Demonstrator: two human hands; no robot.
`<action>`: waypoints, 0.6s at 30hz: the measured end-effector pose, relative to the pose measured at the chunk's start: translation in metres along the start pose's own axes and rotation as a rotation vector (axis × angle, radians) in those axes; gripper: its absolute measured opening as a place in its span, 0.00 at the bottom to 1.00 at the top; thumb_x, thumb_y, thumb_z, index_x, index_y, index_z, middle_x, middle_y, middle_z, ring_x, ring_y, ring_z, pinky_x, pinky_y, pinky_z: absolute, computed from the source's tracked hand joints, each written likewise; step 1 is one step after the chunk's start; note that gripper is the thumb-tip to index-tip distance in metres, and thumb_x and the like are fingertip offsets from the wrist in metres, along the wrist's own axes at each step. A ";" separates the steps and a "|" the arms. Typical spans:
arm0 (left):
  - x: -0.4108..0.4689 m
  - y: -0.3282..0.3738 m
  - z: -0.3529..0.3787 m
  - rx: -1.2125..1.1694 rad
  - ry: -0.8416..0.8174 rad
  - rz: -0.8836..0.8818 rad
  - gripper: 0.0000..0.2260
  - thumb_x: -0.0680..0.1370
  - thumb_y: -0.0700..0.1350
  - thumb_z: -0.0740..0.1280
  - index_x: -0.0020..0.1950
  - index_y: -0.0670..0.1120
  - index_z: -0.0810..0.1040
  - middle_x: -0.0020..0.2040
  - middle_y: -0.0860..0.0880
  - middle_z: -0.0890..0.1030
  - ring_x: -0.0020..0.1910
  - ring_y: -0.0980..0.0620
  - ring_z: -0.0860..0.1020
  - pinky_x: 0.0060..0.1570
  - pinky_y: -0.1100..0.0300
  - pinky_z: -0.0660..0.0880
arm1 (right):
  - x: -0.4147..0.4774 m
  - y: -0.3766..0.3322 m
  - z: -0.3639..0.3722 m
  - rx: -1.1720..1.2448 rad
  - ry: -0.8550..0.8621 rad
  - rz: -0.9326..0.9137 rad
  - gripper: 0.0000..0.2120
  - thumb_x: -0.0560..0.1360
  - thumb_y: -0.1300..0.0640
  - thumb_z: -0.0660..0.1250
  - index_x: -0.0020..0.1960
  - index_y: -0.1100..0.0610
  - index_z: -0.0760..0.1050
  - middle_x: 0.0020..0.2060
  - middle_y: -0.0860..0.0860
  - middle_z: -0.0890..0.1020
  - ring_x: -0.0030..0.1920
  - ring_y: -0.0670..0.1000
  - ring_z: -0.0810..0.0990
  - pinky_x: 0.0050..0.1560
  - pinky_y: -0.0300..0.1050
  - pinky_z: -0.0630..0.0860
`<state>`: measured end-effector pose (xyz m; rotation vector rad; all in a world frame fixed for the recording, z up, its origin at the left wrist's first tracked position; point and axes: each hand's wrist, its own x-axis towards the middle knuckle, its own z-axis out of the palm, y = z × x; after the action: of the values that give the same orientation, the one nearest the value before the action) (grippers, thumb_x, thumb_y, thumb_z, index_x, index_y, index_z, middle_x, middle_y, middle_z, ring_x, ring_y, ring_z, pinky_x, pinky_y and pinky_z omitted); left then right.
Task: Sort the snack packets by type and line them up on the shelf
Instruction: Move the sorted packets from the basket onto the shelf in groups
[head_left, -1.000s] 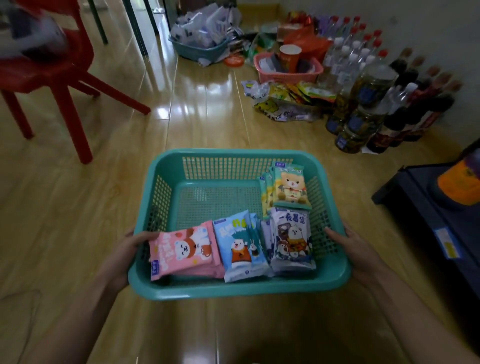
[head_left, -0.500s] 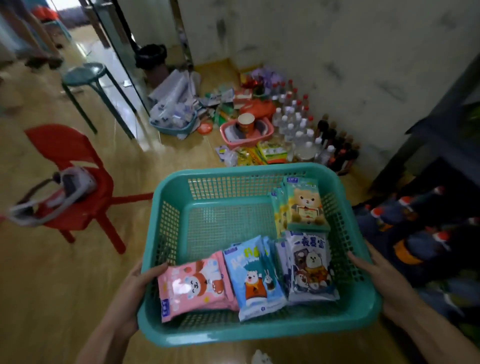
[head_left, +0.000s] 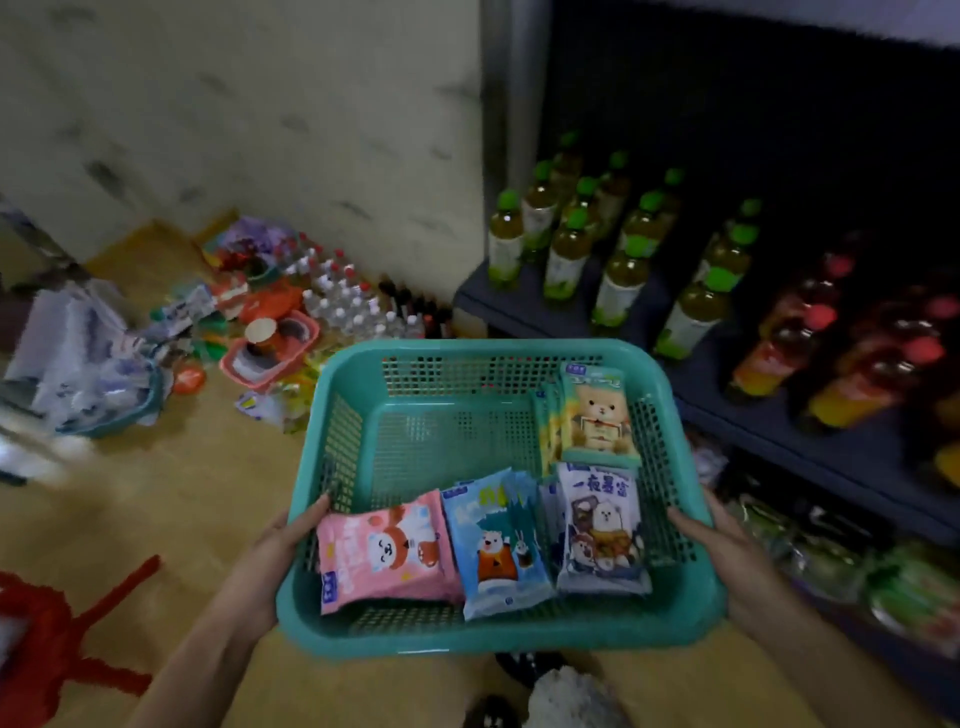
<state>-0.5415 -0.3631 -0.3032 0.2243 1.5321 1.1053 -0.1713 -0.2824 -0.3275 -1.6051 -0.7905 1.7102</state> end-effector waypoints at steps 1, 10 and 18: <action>0.001 0.002 0.011 0.033 -0.042 -0.003 0.07 0.79 0.42 0.61 0.48 0.40 0.76 0.29 0.44 0.83 0.25 0.49 0.81 0.22 0.61 0.77 | -0.015 0.007 -0.014 0.043 0.066 -0.004 0.19 0.78 0.61 0.62 0.63 0.43 0.67 0.51 0.47 0.79 0.48 0.52 0.79 0.47 0.50 0.76; -0.008 -0.024 0.159 0.393 -0.547 -0.090 0.10 0.78 0.44 0.62 0.56 0.44 0.78 0.44 0.41 0.85 0.36 0.45 0.84 0.39 0.50 0.82 | -0.170 0.075 -0.129 0.502 0.479 -0.085 0.16 0.77 0.67 0.59 0.60 0.52 0.73 0.39 0.46 0.85 0.36 0.49 0.84 0.31 0.38 0.80; -0.092 -0.122 0.333 0.631 -0.979 -0.136 0.10 0.78 0.41 0.60 0.56 0.48 0.78 0.49 0.44 0.85 0.43 0.46 0.84 0.41 0.51 0.82 | -0.311 0.171 -0.220 0.830 0.838 -0.152 0.16 0.77 0.66 0.59 0.59 0.49 0.73 0.35 0.47 0.86 0.33 0.50 0.85 0.29 0.44 0.81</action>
<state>-0.1780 -0.3213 -0.2897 0.9253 0.9150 0.2522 0.0494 -0.6354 -0.2910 -1.3844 0.2033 0.8845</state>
